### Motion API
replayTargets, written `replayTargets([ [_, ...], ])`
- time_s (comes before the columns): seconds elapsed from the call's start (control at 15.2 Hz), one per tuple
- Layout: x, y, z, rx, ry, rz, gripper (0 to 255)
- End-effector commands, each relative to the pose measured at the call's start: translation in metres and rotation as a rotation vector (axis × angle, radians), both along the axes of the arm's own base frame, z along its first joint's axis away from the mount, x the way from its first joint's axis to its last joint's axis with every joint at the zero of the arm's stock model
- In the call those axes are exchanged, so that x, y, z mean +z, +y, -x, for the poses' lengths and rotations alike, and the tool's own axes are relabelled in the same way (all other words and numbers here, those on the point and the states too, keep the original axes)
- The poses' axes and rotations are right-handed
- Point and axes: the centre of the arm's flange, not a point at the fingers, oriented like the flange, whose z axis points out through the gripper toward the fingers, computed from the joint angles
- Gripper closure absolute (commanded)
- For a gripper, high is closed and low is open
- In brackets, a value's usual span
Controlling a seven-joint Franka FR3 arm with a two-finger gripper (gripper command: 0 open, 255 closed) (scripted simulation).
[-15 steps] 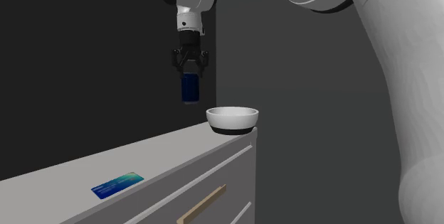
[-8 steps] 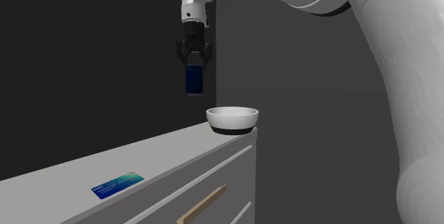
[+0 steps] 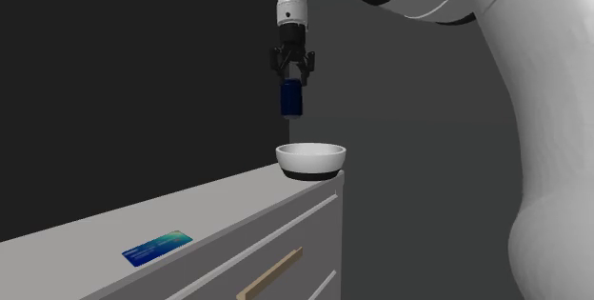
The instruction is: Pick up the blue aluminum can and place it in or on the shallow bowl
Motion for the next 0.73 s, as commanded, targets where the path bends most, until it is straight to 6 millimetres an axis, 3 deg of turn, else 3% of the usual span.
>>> replayTargets([
  [0.0, 0.006, -0.027, 0.004, 0.002, 0.0, 0.0, 255],
  [0.2, 0.016, -0.065, 0.008, 0.002, 0.0, 0.0, 255],
  [0.66, -0.021, -0.065, 0.008, 0.002, 0.0, 0.0, 255],
])
